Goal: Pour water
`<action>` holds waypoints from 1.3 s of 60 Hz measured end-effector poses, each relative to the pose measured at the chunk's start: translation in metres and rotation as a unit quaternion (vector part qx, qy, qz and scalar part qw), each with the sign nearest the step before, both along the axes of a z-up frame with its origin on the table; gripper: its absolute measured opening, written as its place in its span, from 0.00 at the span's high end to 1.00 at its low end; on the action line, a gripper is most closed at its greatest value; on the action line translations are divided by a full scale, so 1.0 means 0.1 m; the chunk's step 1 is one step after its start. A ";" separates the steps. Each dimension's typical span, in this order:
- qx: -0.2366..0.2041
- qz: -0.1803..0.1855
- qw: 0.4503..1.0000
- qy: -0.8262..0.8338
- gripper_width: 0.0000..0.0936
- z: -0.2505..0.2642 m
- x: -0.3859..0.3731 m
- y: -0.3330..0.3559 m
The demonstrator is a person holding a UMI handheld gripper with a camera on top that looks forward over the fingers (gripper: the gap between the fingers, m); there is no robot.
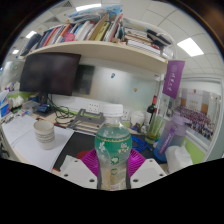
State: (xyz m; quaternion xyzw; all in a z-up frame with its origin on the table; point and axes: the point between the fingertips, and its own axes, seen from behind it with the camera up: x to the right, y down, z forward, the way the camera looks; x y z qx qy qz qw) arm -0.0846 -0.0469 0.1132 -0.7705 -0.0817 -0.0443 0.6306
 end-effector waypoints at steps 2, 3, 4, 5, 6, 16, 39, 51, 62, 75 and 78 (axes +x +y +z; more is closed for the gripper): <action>0.001 0.008 0.999 -0.033 0.65 0.06 -0.06 0.02; 0.002 0.011 0.999 -0.050 0.65 0.10 -0.09 0.04; 0.002 0.014 0.998 -0.069 0.65 0.14 -0.12 0.06; -0.001 0.018 0.996 -0.089 0.65 0.17 -0.16 0.09; -0.004 0.023 0.994 -0.110 0.65 0.20 -0.20 0.11; -0.031 0.091 0.946 -0.311 0.65 0.33 -0.69 0.48; -0.024 0.196 0.725 -0.660 0.65 0.15 -1.49 0.98; -0.034 0.195 0.624 -0.756 0.65 0.17 -1.49 1.13; -0.035 0.202 0.623 -0.755 0.65 0.16 -1.57 1.11; -0.056 0.198 0.763 -0.613 0.65 0.32 -1.58 0.90; -0.061 0.189 0.808 -0.555 0.65 0.43 -1.55 0.86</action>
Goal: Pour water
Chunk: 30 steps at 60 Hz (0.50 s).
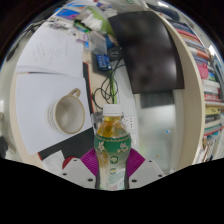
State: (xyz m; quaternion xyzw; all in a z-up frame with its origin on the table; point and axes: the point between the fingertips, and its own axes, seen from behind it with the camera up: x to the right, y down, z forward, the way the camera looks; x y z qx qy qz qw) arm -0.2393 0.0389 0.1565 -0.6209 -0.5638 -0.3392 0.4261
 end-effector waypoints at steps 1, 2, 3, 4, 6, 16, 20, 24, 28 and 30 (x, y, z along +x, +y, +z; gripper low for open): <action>-0.003 -0.008 1.000 0.026 0.65 0.03 0.01 -0.01; -0.006 -0.017 0.998 0.054 0.65 0.06 0.03 -0.02; -0.008 -0.025 0.996 0.082 0.65 0.08 0.05 -0.03; -0.011 -0.034 0.993 0.112 0.65 0.11 0.06 -0.04; -0.013 -0.052 0.984 0.169 0.65 0.18 0.10 -0.05; -0.034 -0.127 0.894 0.429 0.65 0.31 0.40 -0.06; -0.050 -0.150 0.842 0.516 0.65 0.28 0.53 -0.03; -0.058 -0.155 0.801 0.575 0.65 0.21 0.60 -0.03; -0.052 -0.158 0.779 0.605 0.65 0.11 0.68 0.02; -0.050 -0.155 0.774 0.611 0.65 0.06 0.69 0.04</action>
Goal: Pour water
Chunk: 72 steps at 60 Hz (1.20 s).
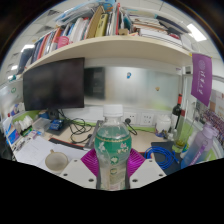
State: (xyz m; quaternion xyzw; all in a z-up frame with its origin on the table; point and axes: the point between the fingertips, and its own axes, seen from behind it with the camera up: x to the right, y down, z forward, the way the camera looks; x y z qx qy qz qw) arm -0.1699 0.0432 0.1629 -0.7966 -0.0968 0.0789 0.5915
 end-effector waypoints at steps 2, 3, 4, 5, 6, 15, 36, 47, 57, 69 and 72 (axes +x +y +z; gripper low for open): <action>0.004 -0.004 1.000 0.007 0.65 -0.03 -0.01 0.01; 0.005 -0.005 1.000 0.011 0.65 -0.06 -0.02 0.02; 0.006 -0.003 1.000 0.014 0.65 -0.09 -0.01 0.04; 0.007 -0.003 1.000 0.016 0.65 -0.12 -0.01 0.05; 0.008 -0.003 1.000 0.019 0.65 -0.14 -0.01 0.07; 0.010 0.000 0.999 0.041 0.65 -0.38 -0.03 0.20; 0.048 -0.006 0.998 0.033 0.52 -0.49 -0.05 0.14; 0.034 -0.005 0.999 0.023 0.29 -0.60 -0.06 0.00; -0.005 -0.047 0.999 0.015 0.14 -0.67 0.10 -0.43; -0.047 -0.091 0.995 0.018 0.13 -0.28 -0.08 -1.19; -0.043 -0.097 0.994 0.014 0.13 -0.10 -0.16 -1.30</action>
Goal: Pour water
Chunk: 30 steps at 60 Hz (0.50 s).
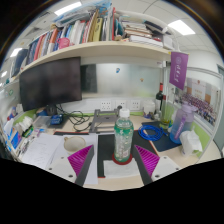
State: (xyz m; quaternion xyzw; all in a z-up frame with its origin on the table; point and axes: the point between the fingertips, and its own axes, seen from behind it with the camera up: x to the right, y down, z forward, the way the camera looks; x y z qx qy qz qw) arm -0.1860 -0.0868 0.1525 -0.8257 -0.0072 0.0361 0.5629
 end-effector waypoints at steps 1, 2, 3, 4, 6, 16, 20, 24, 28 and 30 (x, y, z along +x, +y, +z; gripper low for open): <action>0.001 -0.001 1.000 -0.002 0.13 0.06 -0.03 -0.03; 0.003 -0.002 1.000 -0.006 0.12 0.13 -0.05 -0.06; 0.005 -0.003 1.000 -0.010 0.12 0.21 -0.09 -0.09; 0.009 -0.004 1.000 -0.015 0.12 0.27 -0.11 -0.11; 0.017 -0.008 1.000 -0.022 0.10 0.40 -0.14 -0.16; 0.055 -0.011 0.998 -0.023 0.10 0.94 -0.38 -0.32; 0.063 -0.011 0.998 -0.016 0.10 1.05 -0.45 -0.36; 0.064 -0.014 0.998 -0.011 0.10 1.08 -0.49 -0.39; 0.061 -0.017 0.998 -0.007 0.11 1.07 -0.53 -0.42; 0.059 -0.017 0.998 -0.003 0.11 1.06 -0.56 -0.43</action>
